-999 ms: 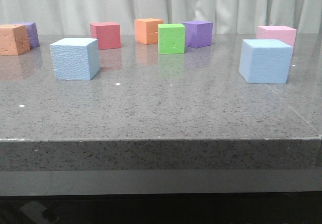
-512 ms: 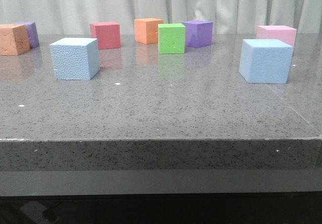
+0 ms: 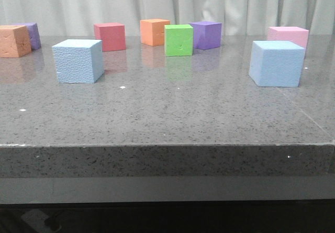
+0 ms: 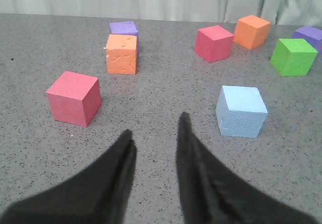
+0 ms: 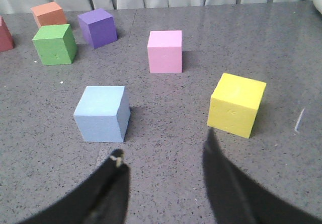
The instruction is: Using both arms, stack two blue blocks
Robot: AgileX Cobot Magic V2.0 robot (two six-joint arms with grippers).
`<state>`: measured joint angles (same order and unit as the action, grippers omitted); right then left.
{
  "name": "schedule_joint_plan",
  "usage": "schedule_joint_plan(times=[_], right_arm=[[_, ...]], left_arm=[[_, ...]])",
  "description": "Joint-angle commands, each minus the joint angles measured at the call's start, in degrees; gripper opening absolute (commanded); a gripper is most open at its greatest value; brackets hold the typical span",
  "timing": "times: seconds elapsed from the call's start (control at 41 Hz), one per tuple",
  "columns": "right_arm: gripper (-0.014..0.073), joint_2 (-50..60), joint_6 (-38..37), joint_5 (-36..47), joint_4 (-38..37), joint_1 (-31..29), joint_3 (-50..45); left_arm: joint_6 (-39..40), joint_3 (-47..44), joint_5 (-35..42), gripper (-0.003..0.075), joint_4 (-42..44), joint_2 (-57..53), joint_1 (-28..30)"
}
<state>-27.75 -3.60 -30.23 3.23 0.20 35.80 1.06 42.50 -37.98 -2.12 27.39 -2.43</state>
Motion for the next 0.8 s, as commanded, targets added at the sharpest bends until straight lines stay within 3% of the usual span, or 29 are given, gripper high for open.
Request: schedule_joint_plan(times=[0.0,0.073,0.122,0.609,0.78], right_arm=[[0.0584,-0.7,0.6,4.3,-1.1,-0.1,1.7],[0.0616,-0.7,0.6,4.1,-1.1,-0.1,1.7],[0.0616,-0.7,0.6,4.1,-1.1,-0.1,1.7],[0.0616,-0.7,0.6,4.2,-0.6,-0.1,1.9],[0.0616,-3.4,0.6,-2.1,1.1,-0.1,5.8]], left_arm=[[0.7,1.9,5.2,0.0489,0.8,0.7,-0.4],[0.7,1.9,5.2,0.0574,2.1,0.7,-0.4],[0.7,1.9,5.3,0.0578,1.8,0.7,-0.4],[0.7,1.9,5.3,0.0459,1.8,0.7,-0.4],[0.7,1.9,5.3,0.0409,1.8,0.7,-0.4]])
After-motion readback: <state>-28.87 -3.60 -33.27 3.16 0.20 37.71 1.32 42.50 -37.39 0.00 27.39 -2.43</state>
